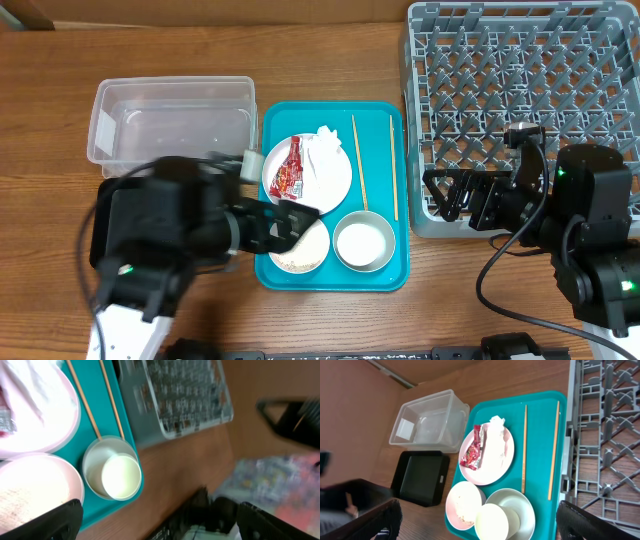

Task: Sort waste into correct bins and load items into the dishwasher
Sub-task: 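Reach the left gripper to the white cup in the white bowl and grasp it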

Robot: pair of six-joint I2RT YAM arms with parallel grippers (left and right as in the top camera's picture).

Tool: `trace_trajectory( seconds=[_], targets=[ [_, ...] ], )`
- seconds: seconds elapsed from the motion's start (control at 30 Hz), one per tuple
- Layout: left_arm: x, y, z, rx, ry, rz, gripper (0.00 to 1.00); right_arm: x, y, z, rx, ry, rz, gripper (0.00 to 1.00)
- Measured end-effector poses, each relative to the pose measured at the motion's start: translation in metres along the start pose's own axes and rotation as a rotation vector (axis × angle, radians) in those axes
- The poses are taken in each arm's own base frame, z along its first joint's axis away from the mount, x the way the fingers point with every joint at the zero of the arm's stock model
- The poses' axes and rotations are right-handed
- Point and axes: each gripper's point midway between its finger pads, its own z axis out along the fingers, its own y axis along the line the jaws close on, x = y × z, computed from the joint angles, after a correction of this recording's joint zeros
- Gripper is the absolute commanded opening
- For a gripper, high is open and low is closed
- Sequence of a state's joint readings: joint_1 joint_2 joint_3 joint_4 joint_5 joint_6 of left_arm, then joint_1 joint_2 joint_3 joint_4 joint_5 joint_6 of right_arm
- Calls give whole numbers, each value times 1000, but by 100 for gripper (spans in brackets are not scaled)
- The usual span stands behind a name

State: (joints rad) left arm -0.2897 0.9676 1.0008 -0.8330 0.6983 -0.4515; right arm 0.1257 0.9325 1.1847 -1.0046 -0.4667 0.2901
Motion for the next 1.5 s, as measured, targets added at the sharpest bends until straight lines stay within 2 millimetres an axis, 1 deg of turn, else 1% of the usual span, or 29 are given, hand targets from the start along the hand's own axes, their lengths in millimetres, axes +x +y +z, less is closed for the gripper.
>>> trace_trajectory(
  seconds=[0.07,0.17,0.23,0.3,0.4,0.47,0.53,0.63,0.77,0.83,1.0,1.07,1.1,1.13,1.27,1.3,1.37,1.43,1.47,1.5],
  targets=[
    [14,0,20,-49,69,33,100,0,0,0,0,1,0,100],
    [29,7,49,-157,133,88,100,0,0,0,0,1,1,100],
    [32,18,70,-243,151,120,95,1,0,0,0,2,1,100],
    [32,28,86,-308,156,139,78,1,0,0,1,4,2,100],
    [32,47,111,-396,166,154,63,4,-1,0,5,14,8,100],
    [33,61,124,-447,185,147,48,6,-2,0,8,24,14,100],
    [34,74,136,-484,199,141,43,10,-3,0,14,37,21,100],
    [40,90,151,-520,233,130,38,14,-5,-1,20,54,31,100],
    [42,95,156,-529,245,127,36,18,-7,1,28,74,42,100],
    [42,95,156,-529,245,126,29,20,-10,4,36,95,53,100],
    [43,95,155,-529,250,129,26,27,-17,13,56,149,82,100],
    [44,95,156,-525,253,128,28,28,-20,16,62,165,91,100],
    [44,94,156,-521,257,129,37,28,-21,17,65,171,94,100],
    [46,94,155,-518,266,133,40,29,-22,19,67,177,98,100],
    [55,96,152,-524,310,128,40,29,-21,19,66,176,97,100],
    [56,96,151,-523,312,127,39,29,-21,18,65,173,95,100],
    [55,96,152,-519,311,130,33,28,-19,15,61,161,88,100],
    [55,95,153,-513,309,133,24,27,-16,9,54,142,77,100],
    [54,94,154,-508,306,134,17,27,-13,6,48,129,70,100],
    [53,93,154,-504,304,135,13,26,-11,2,44,115,62,100]
  ],
)
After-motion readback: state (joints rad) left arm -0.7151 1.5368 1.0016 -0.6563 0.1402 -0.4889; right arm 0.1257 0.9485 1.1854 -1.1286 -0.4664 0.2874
